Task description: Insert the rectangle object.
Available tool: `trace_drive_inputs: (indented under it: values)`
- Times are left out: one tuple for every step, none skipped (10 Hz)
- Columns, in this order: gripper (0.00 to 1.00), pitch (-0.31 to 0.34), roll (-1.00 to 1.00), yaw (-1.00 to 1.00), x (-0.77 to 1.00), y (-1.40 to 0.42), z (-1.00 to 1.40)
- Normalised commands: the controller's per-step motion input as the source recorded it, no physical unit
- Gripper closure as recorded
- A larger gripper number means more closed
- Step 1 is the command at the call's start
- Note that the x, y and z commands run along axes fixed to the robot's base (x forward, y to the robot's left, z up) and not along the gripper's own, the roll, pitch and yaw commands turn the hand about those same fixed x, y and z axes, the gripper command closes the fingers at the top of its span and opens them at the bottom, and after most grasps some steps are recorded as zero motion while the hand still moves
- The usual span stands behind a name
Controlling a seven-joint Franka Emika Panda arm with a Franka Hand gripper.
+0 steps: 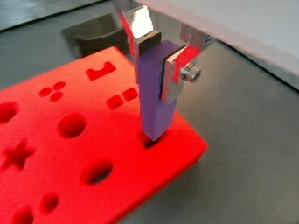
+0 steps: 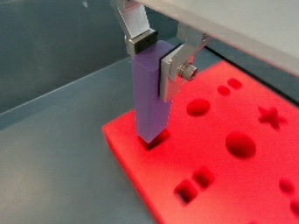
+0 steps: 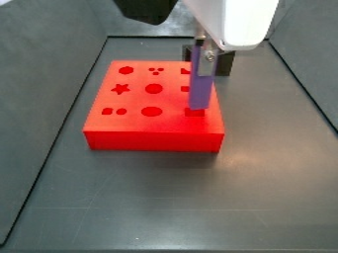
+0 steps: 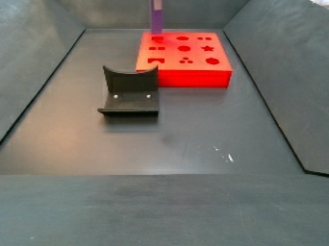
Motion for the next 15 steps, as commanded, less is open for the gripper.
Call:
trace_drive_inputs:
  values:
    - [1.00, 0.121, 0.00, -0.71, 0.00, 0.05, -0.01]
    - [1.00, 0.000, 0.00, -0.17, -0.14, 0.00, -0.07]
    - [1.00, 0.000, -0.09, -0.20, -0.03, -0.11, -0.07]
    - [1.00, 0.000, -0.06, -0.17, 0.00, -0.11, -0.09]
    - [1.00, 0.000, -0.03, -0.15, 0.08, -0.07, -0.10]
    - [1.00, 0.004, 0.00, -0.09, 0.19, 0.00, -0.13]
    - [1.00, 0.013, 0.00, -0.11, 0.07, 0.00, -0.16]
    - [1.00, 0.000, 0.00, -0.17, 0.00, 0.07, -0.19]
    - [1.00, 0.000, 0.00, -0.18, 0.00, 0.06, -0.20]
    - [1.00, 0.000, 0.00, -0.15, -0.09, 0.04, -0.19]
    - [1.00, 0.000, -0.03, -0.08, 0.00, 0.00, -0.12]
    - [1.00, 0.014, 0.00, -0.03, 0.12, 0.00, -0.10]
    - [1.00, 0.013, 0.04, -0.07, 0.38, -0.05, -0.27]
    - [1.00, 0.019, 0.09, -0.19, 0.43, 0.00, -0.40]
    - [1.00, 0.013, 0.11, -0.19, 0.31, 0.00, -0.44]
